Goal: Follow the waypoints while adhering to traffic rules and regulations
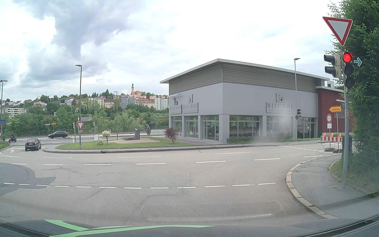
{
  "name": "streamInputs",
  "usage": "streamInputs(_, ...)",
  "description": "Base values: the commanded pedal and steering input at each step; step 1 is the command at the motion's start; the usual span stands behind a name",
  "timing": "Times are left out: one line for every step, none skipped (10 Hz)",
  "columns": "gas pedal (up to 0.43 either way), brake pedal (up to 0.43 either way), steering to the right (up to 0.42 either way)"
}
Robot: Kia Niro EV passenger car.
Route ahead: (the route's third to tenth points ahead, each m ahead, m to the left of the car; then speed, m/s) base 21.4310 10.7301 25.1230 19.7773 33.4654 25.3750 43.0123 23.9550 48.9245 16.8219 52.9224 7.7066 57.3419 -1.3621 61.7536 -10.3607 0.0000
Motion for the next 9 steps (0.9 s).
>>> streamInputs(0.000,0.366,0.000)
streamInputs(0.000,0.366,0.000)
streamInputs(0.000,0.366,0.000)
streamInputs(0.000,0.366,0.000)
streamInputs(0.000,0.366,0.000)
streamInputs(0.000,0.366,0.000)
streamInputs(0.000,0.366,0.000)
streamInputs(0.000,0.366,0.000)
streamInputs(0.000,0.366,0.000)
